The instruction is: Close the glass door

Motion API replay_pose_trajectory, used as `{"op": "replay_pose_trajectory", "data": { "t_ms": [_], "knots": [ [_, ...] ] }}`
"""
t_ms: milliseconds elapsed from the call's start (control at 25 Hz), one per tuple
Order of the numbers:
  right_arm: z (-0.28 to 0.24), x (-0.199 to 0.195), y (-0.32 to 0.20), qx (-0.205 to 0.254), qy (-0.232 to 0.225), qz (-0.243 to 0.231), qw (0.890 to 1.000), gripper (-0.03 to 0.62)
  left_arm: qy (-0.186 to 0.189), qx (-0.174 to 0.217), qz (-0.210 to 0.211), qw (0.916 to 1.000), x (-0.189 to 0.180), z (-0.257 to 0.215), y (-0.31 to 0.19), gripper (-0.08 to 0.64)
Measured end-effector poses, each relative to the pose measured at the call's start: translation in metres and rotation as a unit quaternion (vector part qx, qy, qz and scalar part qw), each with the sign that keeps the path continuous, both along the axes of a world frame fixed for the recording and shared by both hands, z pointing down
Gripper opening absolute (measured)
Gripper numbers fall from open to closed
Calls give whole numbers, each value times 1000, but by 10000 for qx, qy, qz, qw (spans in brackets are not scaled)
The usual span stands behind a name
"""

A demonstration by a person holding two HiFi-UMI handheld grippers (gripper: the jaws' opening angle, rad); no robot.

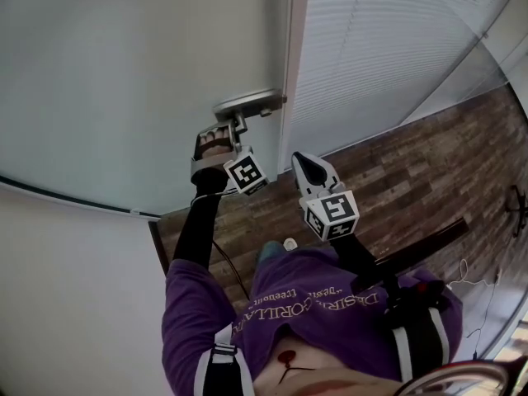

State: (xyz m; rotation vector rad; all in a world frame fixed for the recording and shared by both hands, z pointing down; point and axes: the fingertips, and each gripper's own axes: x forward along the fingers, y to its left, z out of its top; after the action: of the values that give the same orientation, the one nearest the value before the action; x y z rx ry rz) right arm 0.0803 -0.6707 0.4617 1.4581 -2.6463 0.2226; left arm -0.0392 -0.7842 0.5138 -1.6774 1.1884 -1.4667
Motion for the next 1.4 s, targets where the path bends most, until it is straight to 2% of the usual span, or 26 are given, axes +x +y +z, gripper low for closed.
{"op": "replay_pose_trajectory", "data": {
  "t_ms": [280,680,1400],
  "knots": [
    [3,-3,-16,-59,-55,32,10000,-11,-5,-116,-83,9999,0,6,-22,40],
    [0,-17,-29,-83,-125,187,9997,-11,61,-225,7,9997,-4,11,-35,38],
    [-4,-26,-43,-23,-89,193,9998,-11,143,-136,58,9998,-7,7,-47,35]
  ]
}}
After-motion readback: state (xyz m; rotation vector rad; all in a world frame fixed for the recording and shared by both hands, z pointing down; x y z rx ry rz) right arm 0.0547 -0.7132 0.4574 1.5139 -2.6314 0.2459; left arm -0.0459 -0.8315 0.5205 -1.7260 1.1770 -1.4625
